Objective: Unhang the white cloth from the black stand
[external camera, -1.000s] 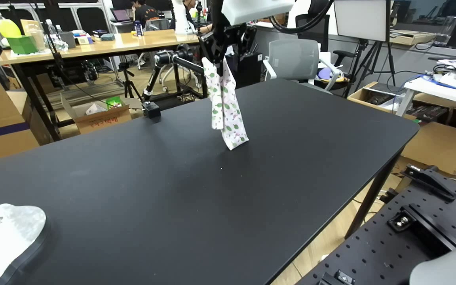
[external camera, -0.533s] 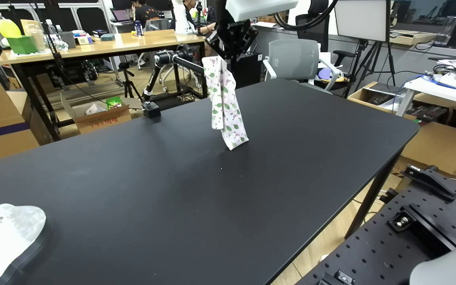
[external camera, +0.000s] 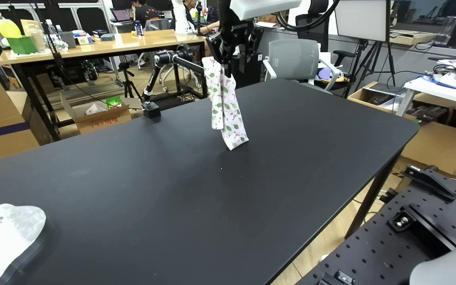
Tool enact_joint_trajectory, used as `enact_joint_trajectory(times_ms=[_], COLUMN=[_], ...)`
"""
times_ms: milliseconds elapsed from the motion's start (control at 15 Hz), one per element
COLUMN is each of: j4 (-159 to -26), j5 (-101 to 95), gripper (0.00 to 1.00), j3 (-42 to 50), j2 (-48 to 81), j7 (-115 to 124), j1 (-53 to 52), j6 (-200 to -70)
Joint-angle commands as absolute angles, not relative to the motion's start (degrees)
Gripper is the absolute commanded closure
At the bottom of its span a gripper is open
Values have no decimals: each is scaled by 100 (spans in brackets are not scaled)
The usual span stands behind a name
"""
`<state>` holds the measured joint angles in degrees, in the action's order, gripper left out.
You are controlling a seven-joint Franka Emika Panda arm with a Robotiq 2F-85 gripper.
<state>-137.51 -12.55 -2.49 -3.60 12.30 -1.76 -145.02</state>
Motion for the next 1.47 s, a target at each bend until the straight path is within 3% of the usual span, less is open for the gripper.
enact_joint_trajectory(times_ms=[0,200,600,667,800,1400], j4=[-13596,-13432,-13013,-12961,-12894,-12828], j5=[-1331,-1347,-1338,-1203,-1149,-1154], gripper=[24,3,0,25,33,97], j3=[-236,-194,-120,-121,-132,-153], j2=[-378,-283,187,259,365,435], j7=[1075,787,305,162,32,-220], j1=[-124,-80,-35,-48,-66,-121], j6=[-14251,-14206,-14205,-14185,-14166,-14141])
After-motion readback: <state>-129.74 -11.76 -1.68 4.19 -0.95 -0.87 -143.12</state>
